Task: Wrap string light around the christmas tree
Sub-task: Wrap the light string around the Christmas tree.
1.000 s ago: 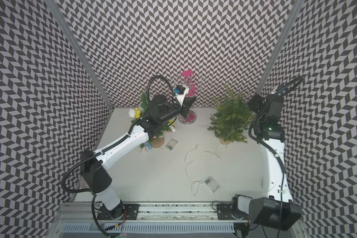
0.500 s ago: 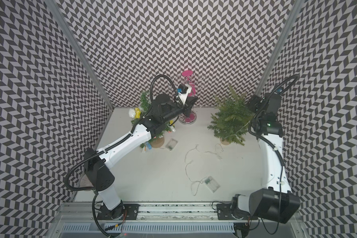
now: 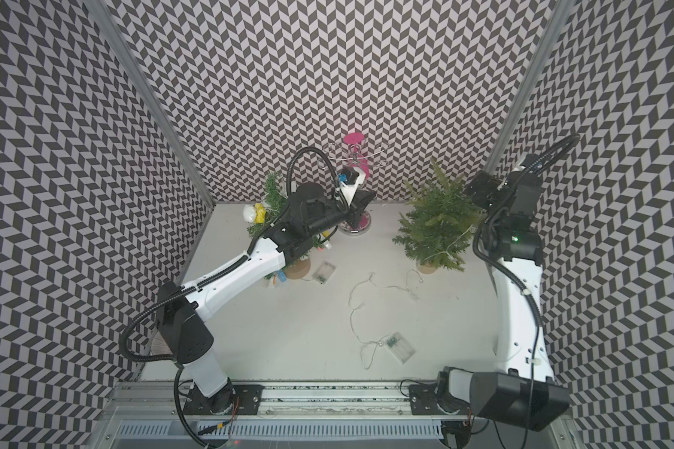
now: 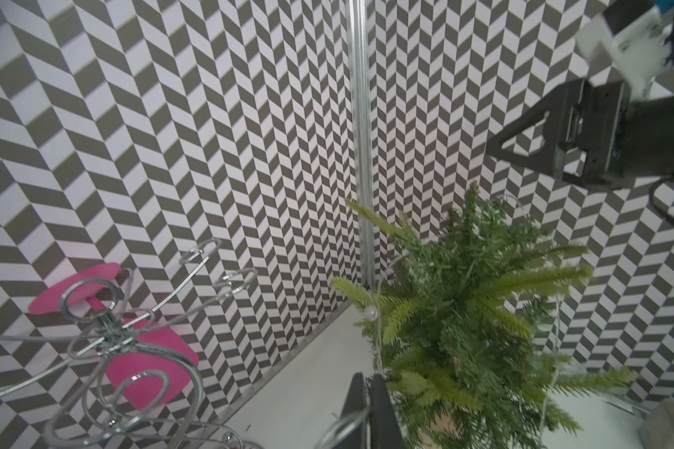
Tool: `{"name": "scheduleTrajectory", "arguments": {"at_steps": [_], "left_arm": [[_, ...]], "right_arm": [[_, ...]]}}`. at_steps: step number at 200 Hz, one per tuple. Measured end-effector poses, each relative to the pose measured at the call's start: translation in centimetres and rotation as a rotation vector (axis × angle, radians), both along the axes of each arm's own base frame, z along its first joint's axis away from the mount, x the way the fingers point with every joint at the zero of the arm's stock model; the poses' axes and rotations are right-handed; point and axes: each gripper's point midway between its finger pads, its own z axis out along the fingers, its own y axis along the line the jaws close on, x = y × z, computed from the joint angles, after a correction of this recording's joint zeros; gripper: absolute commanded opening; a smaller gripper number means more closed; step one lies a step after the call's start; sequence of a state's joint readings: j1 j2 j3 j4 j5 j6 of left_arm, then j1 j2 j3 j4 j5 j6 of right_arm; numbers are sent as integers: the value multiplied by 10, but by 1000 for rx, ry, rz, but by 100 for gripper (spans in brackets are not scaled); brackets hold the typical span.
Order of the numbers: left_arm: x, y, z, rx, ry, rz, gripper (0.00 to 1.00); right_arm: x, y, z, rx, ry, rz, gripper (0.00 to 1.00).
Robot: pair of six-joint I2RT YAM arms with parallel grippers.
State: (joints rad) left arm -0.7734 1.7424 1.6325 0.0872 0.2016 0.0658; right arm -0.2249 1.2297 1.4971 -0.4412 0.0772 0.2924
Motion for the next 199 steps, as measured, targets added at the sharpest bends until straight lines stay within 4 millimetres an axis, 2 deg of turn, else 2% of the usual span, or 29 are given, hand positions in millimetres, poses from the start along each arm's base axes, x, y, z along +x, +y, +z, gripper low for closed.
{"name": "scheduleTrajectory", "arguments": {"at_steps": [19,34,49,63,81,112,131,146,164,199], "left_arm": [[-13,-9,-12,35,-6,-11,0],[-26,-20,-13,57,-27,-27,0],[-38,-29,-13,75,-53,-41,0],[-47,-36,-17,95,-75,-51,0],[-56,-41,-25,126,-95,-68,0],[-68,-48,-29,172,-155,-83,0],[-85,-55,-23,190,-207,-99,0],[-100,-62,-18,201,-251,-119,0],[-115,-70,-13,214,-301,-154,0],[-123,-94,7,254,-411,-185,0]], "right_arm": [[-28,12,18,3,-65,29,99],[-53,21,23,12,-107,46,100],[-71,28,15,26,-124,60,98],[-81,33,6,40,-127,77,96],[-78,34,-16,56,-111,84,94],[-61,29,-86,111,4,67,85],[-51,27,-117,137,51,62,79],[-47,26,-126,145,40,59,75],[-43,26,-127,145,3,68,73],[-42,28,-128,148,-59,81,70]]}}
